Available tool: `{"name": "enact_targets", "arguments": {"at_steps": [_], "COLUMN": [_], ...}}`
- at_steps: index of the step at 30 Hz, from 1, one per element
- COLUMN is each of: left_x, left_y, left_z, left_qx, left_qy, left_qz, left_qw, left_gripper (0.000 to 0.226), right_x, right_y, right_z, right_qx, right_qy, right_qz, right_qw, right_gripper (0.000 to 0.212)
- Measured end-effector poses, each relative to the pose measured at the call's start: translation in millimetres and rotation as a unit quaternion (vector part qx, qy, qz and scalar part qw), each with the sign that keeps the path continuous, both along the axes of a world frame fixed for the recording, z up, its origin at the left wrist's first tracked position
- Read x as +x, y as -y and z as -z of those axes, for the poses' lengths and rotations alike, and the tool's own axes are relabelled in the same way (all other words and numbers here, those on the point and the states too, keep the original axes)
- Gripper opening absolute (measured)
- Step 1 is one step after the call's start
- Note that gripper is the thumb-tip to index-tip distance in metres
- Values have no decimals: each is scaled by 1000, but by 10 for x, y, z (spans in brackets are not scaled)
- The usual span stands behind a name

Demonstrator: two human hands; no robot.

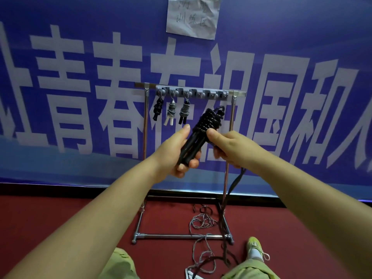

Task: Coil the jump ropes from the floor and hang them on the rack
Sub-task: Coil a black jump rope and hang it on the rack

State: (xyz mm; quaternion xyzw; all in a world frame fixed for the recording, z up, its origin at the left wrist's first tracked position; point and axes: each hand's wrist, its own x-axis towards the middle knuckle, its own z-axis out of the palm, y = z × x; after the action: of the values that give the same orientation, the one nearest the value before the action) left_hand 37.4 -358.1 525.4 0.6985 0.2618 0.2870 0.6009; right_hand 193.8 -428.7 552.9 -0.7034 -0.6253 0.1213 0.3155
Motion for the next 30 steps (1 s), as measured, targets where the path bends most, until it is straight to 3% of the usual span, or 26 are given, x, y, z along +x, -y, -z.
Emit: {"name": "enact_targets", "arguments": {"at_steps": [5, 11, 16, 19, 24, 27, 30], "left_x": [27, 49, 6, 12, 27, 15, -58], "left_y": [-46, -94, -112, -83, -16, -16, 43], "left_z": [25, 28, -11, -26, -23, -48, -107], "left_qx": [33, 115, 198, 259, 301, 243, 33], "left_qy": [-20, 14, -54, -82, -51, -42, -17], "left_qz": [-37, -99, -117, -144, -173, -139, -3], "left_qw": [999, 988, 972, 952, 936, 959, 999], "left_gripper": [55, 47, 38, 32, 25, 26, 45], "right_x": [33, -62, -92, -117, -120, -88, -20], "right_y": [-29, -10, 19, 0, -41, -46, -52], "right_z": [40, 18, -4, 15, 65, 99, 150], "right_qx": [-2, 23, 4, 3, 51, 78, 102], "right_qy": [17, -102, -143, -134, -110, -115, -157], "right_qz": [48, -32, -48, -38, -27, -39, -67], "right_qw": [999, 994, 989, 990, 992, 990, 980], "right_gripper": [73, 67, 78, 73, 62, 57, 55]}}
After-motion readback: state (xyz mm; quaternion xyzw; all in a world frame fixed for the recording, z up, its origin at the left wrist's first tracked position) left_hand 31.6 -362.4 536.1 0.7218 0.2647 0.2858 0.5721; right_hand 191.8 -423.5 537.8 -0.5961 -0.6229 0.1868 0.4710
